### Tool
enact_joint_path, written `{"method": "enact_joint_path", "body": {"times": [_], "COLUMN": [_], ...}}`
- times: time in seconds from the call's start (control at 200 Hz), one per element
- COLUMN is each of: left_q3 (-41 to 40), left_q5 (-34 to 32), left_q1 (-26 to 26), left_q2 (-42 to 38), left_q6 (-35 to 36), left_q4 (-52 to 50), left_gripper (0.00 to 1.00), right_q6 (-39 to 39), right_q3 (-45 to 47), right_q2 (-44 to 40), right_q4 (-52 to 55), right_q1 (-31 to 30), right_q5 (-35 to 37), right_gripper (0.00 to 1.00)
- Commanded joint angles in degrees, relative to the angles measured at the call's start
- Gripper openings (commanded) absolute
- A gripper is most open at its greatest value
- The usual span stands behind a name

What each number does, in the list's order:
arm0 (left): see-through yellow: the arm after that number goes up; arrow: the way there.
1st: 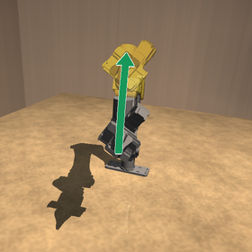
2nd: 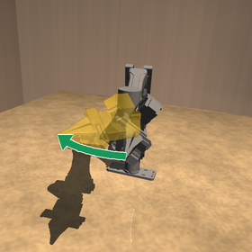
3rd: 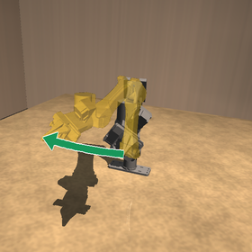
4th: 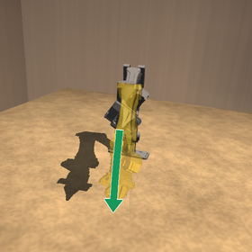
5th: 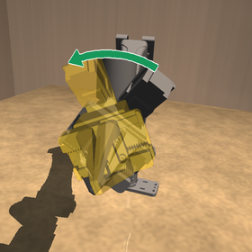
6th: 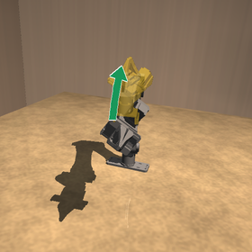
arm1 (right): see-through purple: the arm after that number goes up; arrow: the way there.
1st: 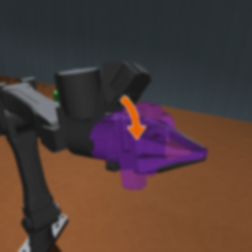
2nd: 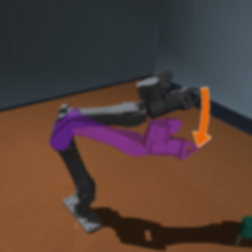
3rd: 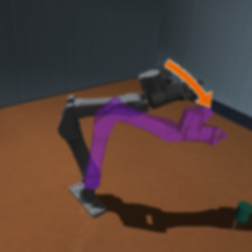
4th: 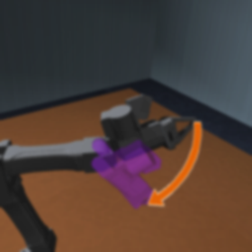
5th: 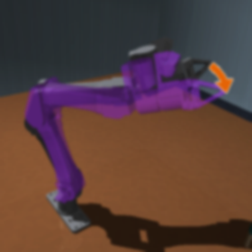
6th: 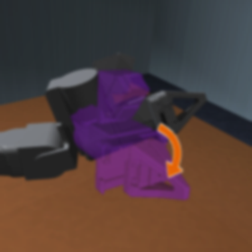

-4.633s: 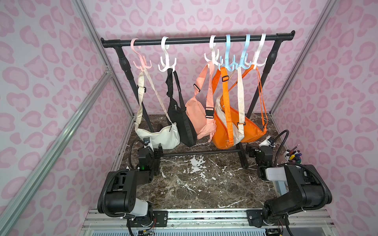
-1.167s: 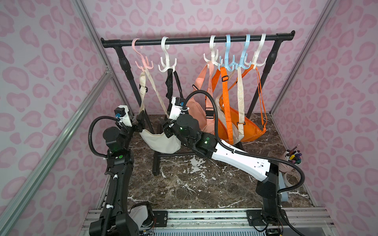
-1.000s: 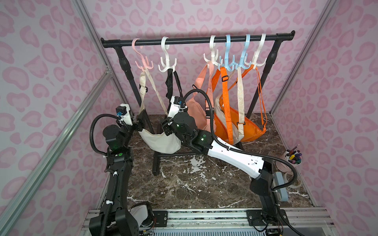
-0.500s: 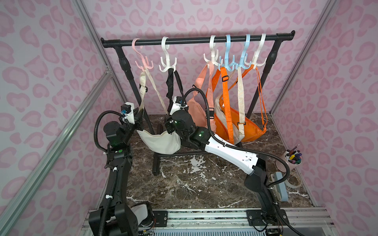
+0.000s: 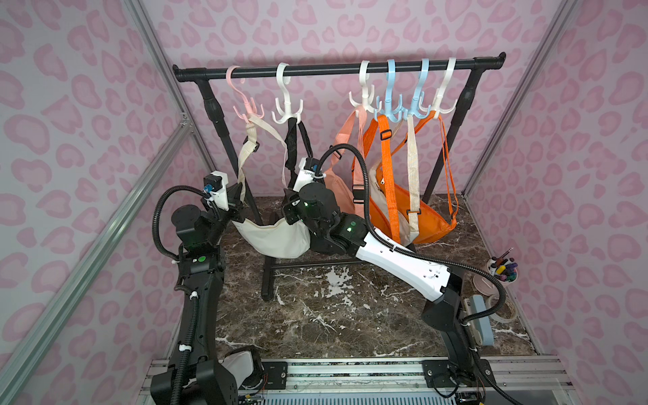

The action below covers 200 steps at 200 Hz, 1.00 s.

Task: Take the bag off the hook
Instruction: Pick up the bag from the hook.

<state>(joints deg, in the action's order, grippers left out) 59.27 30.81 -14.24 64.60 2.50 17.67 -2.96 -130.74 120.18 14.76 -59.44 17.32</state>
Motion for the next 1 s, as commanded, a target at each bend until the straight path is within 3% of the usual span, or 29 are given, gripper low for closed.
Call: {"method": "enact_joint_path", "body": {"times": [0.0, 0.205, 0.595, 0.995], "left_q3": [1.41, 4.98, 20.74, 35.18], "left_q5": [0.28, -2.09, -10.94, -13.58], "left_q1": [0.0, 0.0, -0.02, 0.0], "left_q2": [-0.87, -2.2, -2.54, 0.11], "left_q6": [-2.45, -5.72, -14.83, -21.44], "left_q4": [-0.68, -4.74, -18.21, -24.65], "left_gripper": [0.04, 0.04, 0.04, 0.04], "right_q6": [-0.82, -0.65, -1.96, 0.59], "right_q3": [-1.64, -6.27, -11.34, -12.03], "right_q2": [0.01, 0.23, -1.42, -3.29], "right_q4": [0.87, 2.43, -0.35, -6.16], "right_q1": [0.05, -0.75, -1.05, -3.19], "right_q5": [-1.18, -3.2, -7.13, -13.37], "right_gripper": [0.0, 0.0, 0.0, 0.0]}}
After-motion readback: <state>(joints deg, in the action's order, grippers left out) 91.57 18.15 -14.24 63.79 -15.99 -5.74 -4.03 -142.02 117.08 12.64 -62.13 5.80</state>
